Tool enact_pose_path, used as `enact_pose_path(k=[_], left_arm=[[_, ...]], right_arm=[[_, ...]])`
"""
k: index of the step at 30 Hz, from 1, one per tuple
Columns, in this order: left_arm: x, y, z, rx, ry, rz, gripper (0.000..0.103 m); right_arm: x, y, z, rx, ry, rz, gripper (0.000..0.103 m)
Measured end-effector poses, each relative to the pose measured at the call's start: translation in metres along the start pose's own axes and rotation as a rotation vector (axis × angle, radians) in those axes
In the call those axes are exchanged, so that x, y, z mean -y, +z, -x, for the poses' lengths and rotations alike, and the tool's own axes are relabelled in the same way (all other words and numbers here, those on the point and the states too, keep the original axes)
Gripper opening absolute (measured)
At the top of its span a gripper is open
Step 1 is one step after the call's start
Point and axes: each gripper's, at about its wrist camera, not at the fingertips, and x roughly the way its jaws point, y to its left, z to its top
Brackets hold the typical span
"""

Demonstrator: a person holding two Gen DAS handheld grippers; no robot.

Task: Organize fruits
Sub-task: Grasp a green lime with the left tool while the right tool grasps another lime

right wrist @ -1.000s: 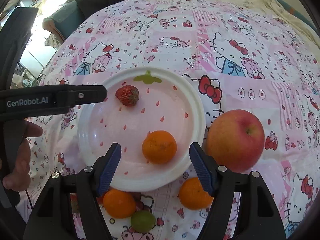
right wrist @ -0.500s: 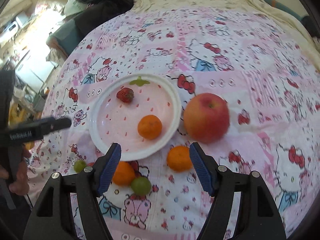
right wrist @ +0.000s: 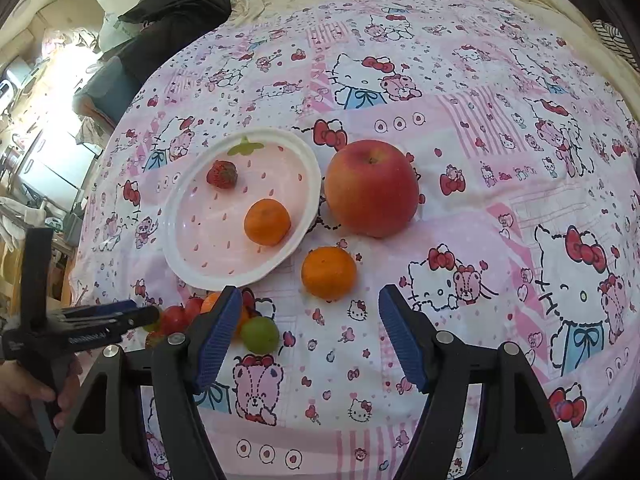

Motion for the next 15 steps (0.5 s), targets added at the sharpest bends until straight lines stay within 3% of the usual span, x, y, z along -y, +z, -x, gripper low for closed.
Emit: enact_pose_path(k=[6,10,15], left_arm=[[-0.005,0.002,0.000,-0.013,-0.062,0.035,0.030],[-0.003,0.000,0.002,-0.011,-0.062,0.021,0.027],[-0.005,-0.001,0.007,-0.007,-0.073,0.021,0.027]], right_arm=[[-0.002,0.000,-0.005,-0.010,-0.004,0.008,0.074],[-0.004,0.000,-0.010,-0.026,0.007,0.010,0.074],[-0.009,-0.006,-0.026,-0.106,0.004,0.053,0.074]])
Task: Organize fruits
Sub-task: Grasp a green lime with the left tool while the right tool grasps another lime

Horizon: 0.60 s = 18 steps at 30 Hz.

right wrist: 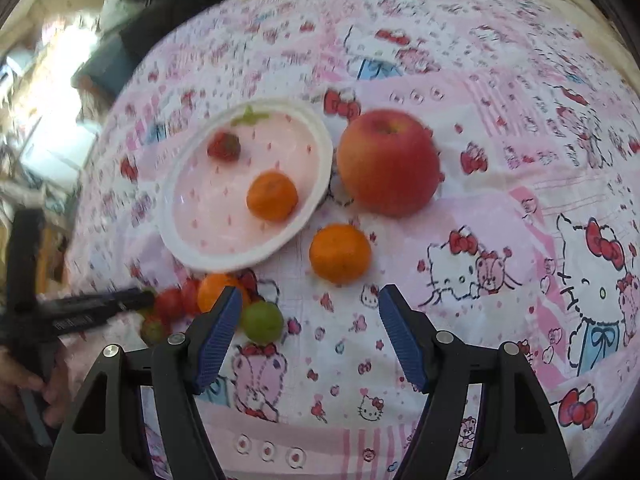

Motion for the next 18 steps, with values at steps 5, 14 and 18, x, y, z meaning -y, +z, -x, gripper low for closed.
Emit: enact_pose_path(k=[5,14,18], left_arm=[[-0.007,0.003,0.010,0.026,0.009,0.013,0.024],[-0.009,0.006,0.007,0.019,0.026,0.024,0.025],[-0.009,0.006,0.007,0.010,0.009,0.035,0.042]], right_arm=[[-0.031,-0.018,-0.029,-0.115,-0.019,0.177,0.073],[-0.055,-0.019,-0.053,-0.128,-0.056,0.327,0.061],[-0.061,-0.018,-0.052,-0.122,-0.035,0.364,0.042]])
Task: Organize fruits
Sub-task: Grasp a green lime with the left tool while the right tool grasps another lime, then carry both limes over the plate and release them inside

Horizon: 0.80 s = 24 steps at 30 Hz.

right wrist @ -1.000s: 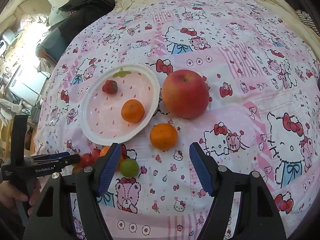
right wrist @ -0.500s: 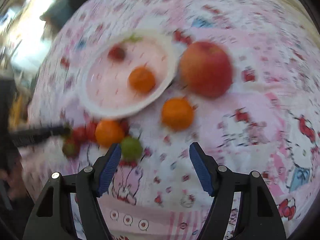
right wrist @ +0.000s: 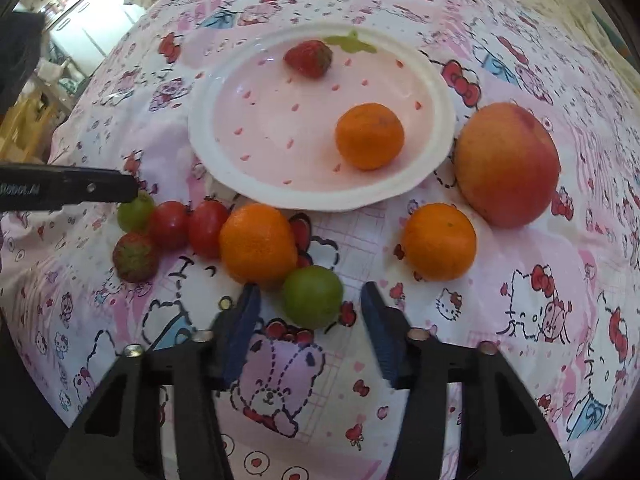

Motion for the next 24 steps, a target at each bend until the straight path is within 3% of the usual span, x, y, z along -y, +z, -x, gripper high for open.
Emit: enact_pose_path(k=[3,9,12,20,24], left_arm=[[0.003,-0.002,-0.003,-0.011,0.001,-0.005,0.042],[0.005,-0.007,-0.016,-0.062,0.000,0.006,0.040],[0.007,-0.007,-0.016,-0.063,-0.019,0.006,0.029],[0.009,-0.008,-0.010,-0.040,-0.005,-0.016,0.026],[0.008,-0.005,0.002,0.016,0.044,-0.040,0.026]], right_arm=[[-0.003,-0.003,0.003,0.012,-0.025,0.031,0.033],[0.007,-0.007,0.013,0.027,-0.003,-0.020,0.031],[0.009,-0.011,0.024,0.054,0.009,-0.036,0.030],[0.018,-0.013,0.035,0.089,0.024,-0.078,0.028],[0.023,-0.014,0.038,0.100,0.035,-0.105,0.028]])
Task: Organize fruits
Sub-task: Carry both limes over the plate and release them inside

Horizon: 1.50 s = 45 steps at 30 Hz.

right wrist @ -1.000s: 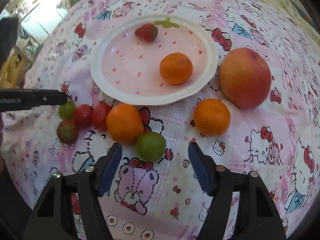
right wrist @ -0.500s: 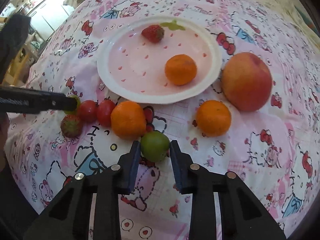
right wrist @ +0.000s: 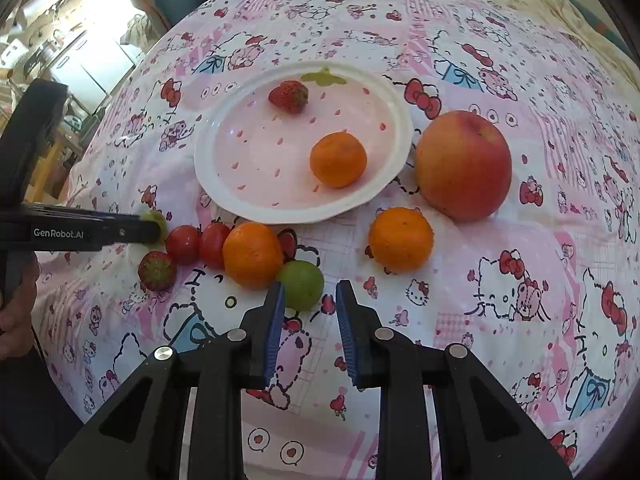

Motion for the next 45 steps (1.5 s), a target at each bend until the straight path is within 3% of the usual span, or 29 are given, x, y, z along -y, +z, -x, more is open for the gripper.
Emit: enact_pose_path(k=[14,15,16,18,23,24,27,28,31,45], left_arm=[[-0.005,0.006,0.005,0.028,0.003,0.028,0.026],[-0.006,0.006,0.006,0.029,0.003,0.028,0.026],[-0.006,0.006,0.006,0.031,0.006,0.027,0.026],[-0.007,0.006,0.006,0.032,0.009,0.028,0.026],[-0.005,0.007,0.005,0.038,0.020,0.023,0.026],[-0.006,0.007,0.005,0.040,0.020,0.022,0.026],[-0.006,0.008,0.005,0.043,0.022,0.024,0.026],[-0.006,0.009,0.004,0.043,0.021,0.024,0.026],[-0.006,0.010,0.005,0.049,0.021,0.026,0.026],[-0.001,0.010,0.025,0.103,-0.004,0.012,0.026]], right_arm=[[0.015,-0.001,-0.001,-0.010,0.045,-0.088,0.025],[0.015,-0.001,-0.002,-0.017,0.063,-0.094,0.032],[0.014,-0.001,-0.003,-0.022,0.063,-0.088,0.050],[0.009,0.000,-0.006,-0.021,0.020,-0.056,0.069],[-0.012,0.004,-0.028,-0.050,-0.033,0.073,0.066],[-0.015,0.005,-0.035,-0.067,-0.039,0.099,0.059],[-0.016,0.006,-0.046,-0.088,-0.034,0.128,0.052],[-0.016,0.007,-0.047,-0.090,-0.026,0.135,0.043],[-0.020,0.006,-0.047,-0.088,-0.014,0.171,0.030],[-0.003,-0.003,0.001,0.023,0.062,0.066,0.030]])
